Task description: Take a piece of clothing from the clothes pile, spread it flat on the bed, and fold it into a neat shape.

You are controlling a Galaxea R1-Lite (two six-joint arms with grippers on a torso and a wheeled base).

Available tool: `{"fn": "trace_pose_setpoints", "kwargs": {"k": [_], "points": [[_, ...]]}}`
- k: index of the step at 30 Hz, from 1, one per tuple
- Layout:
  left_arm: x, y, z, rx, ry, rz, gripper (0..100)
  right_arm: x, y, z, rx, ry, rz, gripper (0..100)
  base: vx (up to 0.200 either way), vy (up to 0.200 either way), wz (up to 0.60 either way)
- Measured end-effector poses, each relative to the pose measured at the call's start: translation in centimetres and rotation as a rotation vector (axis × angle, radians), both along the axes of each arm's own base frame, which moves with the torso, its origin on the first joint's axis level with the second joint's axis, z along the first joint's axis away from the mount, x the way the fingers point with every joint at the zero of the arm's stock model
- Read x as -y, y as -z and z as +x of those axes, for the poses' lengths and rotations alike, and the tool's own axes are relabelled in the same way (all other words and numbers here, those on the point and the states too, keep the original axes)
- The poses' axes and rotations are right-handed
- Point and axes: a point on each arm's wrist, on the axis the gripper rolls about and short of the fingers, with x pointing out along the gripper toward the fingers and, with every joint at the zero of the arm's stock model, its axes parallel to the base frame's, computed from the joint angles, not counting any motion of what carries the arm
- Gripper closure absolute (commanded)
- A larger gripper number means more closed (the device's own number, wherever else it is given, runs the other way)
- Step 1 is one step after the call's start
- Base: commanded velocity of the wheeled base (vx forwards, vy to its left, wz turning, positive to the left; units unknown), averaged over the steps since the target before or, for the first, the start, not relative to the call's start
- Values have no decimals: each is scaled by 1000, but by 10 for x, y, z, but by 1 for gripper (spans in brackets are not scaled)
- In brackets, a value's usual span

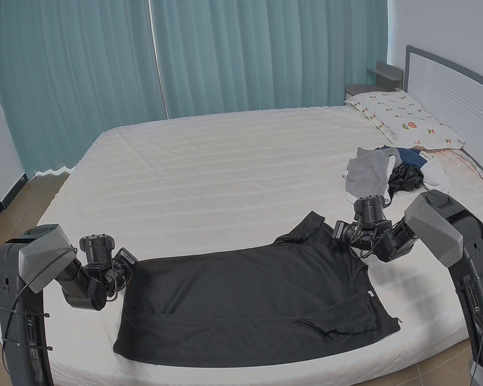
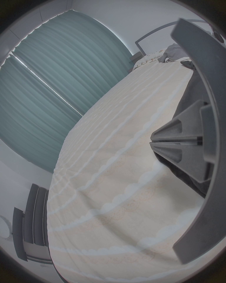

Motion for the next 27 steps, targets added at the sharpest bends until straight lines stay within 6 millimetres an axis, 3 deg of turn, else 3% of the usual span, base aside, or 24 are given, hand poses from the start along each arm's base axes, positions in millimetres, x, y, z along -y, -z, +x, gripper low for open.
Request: {"fn": "trace_pose_setpoints", "kwargs": {"k": [15,27], "points": [[-8,-8,0,13,-18,2,100,24,-19,-7,13,59,64,100,0,0,0],[-17,-16,-3,22,-31,11,100,23,-30,-20,102,57,88,100,0,0,0]]}}
